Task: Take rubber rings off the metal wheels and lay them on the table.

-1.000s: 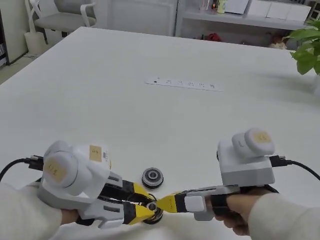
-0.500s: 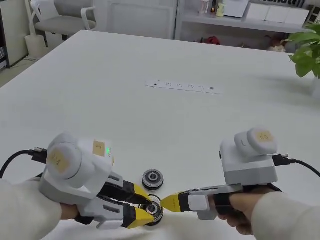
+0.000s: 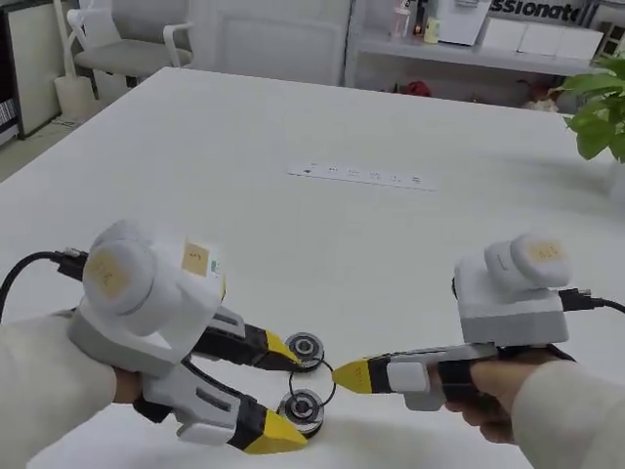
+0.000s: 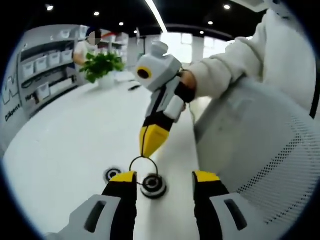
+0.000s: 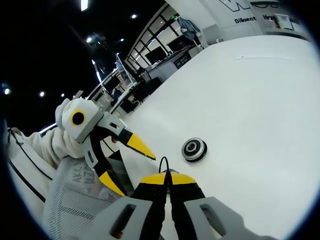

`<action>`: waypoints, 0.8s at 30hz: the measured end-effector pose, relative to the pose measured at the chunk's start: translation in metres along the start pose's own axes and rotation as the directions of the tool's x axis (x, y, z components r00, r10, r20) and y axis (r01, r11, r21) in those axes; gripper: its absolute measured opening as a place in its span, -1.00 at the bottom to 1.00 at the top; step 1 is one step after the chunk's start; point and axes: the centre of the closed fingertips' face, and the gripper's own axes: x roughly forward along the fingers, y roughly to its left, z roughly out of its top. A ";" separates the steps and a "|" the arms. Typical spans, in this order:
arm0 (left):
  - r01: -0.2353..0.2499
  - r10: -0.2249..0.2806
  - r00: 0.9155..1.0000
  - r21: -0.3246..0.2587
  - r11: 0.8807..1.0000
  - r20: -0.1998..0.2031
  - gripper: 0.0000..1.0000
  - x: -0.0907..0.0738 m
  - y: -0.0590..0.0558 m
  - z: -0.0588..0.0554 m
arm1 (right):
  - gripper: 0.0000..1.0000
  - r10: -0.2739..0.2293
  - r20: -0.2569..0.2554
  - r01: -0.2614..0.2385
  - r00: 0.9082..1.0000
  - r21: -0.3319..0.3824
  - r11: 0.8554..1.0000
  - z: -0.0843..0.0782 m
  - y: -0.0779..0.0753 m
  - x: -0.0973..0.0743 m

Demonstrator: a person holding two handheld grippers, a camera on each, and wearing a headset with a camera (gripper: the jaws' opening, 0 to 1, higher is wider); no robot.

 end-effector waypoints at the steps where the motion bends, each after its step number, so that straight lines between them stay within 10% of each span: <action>1: 0.000 0.000 1.000 0.006 1.000 -0.001 0.02 -0.003 0.000 0.001 | -1.00 0.000 0.007 0.000 1.000 -0.005 1.000 0.003 0.001 -0.002; 13: -0.107 0.106 0.994 0.023 0.994 0.006 0.60 -0.060 0.013 0.007 | -1.00 0.006 0.060 -0.004 0.998 -0.022 1.000 0.025 0.011 -0.016; 24: -0.230 0.231 0.973 -0.043 0.972 0.018 0.91 -0.101 0.021 -0.010 | -1.00 0.026 0.077 -0.023 0.997 -0.045 0.999 0.038 0.031 -0.026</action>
